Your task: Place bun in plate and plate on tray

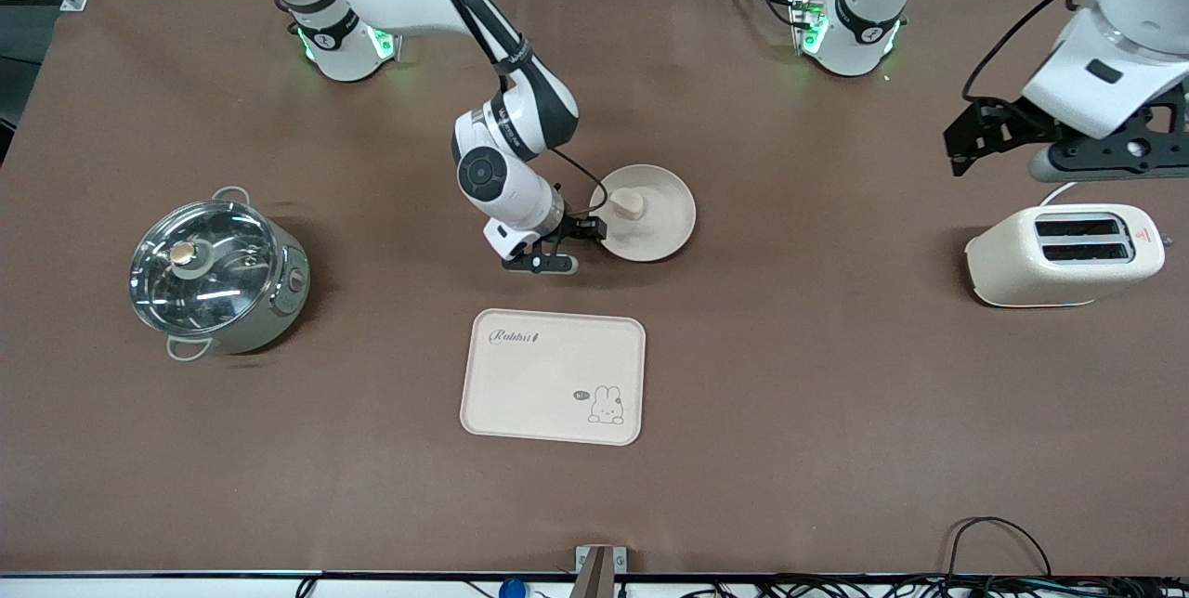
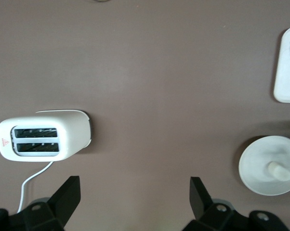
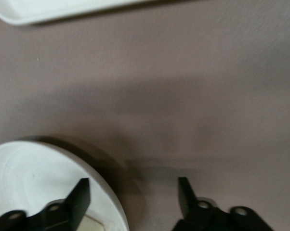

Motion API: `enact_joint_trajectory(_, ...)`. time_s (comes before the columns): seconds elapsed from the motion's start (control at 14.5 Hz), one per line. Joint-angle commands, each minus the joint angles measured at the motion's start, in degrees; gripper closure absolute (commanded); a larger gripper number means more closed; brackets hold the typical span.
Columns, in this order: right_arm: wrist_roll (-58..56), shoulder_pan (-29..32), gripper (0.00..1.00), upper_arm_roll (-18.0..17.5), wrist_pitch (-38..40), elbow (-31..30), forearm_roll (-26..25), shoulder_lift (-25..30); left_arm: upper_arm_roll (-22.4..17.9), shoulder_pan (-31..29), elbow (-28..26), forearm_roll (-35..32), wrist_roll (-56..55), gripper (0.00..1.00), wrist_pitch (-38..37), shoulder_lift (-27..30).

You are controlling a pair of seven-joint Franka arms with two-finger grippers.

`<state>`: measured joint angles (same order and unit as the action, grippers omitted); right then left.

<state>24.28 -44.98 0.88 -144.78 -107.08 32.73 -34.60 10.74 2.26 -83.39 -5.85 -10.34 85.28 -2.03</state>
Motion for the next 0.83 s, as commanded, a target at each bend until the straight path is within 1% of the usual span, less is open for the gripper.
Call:
enact_joint_trajectory(0.0, 0.07, -1.78, 0.38, 0.52, -1.2, -1.03, 1.55, 0.41, -3.26, 0.29, -4.49, 3.55, 2.94, 0.0, 0.41, 2.91)
enact_joint_trajectory(0.07, 0.07, -2.3, 0.41, 0.52, -1.29, -1.03, 1.55, 0.32, -4.66, 0.37, -4.59, 3.92, 4.96, 0.0, 0.5, 3.0)
enact_joint_trajectory(0.14, 0.07, -2.65, 0.46, 0.52, -1.38, -1.03, 1.55, 0.32, -5.03, 0.46, -4.5, 3.92, 5.16, 0.0, 0.33, 3.52)
enact_joint_trajectory(0.42, -0.02, -2.48, 0.87, 0.61, -1.29, -1.03, 1.55, 0.32, -4.77, -0.15, -4.23, 4.01, 5.33, 0.0, 0.32, 3.53)
enact_joint_trajectory(0.48, -0.02, -2.48, 0.94, 0.61, -1.29, -1.03, 1.55, 0.32, -4.68, -0.15, -4.24, 4.01, 5.42, 0.0, 0.32, 3.53)
enact_joint_trajectory(0.55, -0.1, -2.22, 0.98, 0.7, -1.2, -0.94, 1.55, 0.32, -4.59, -0.15, -4.32, 4.01, 5.42, 0.0, 0.33, 3.61)
enact_joint_trajectory(0.62, -0.11, -1.96, 0.99, 0.78, -1.11, -0.86, 1.46, 0.41, -4.59, -0.15, -4.24, 3.83, 5.42, 0.0, 0.33, 3.53)
enact_joint_trajectory(0.76, -0.89, -0.21, 0.99, 1.14, -0.67, -0.07, 1.29, 0.67, -4.5, -0.24, -4.41, 3.74, 5.68, 0.0, -0.2, 3.7)
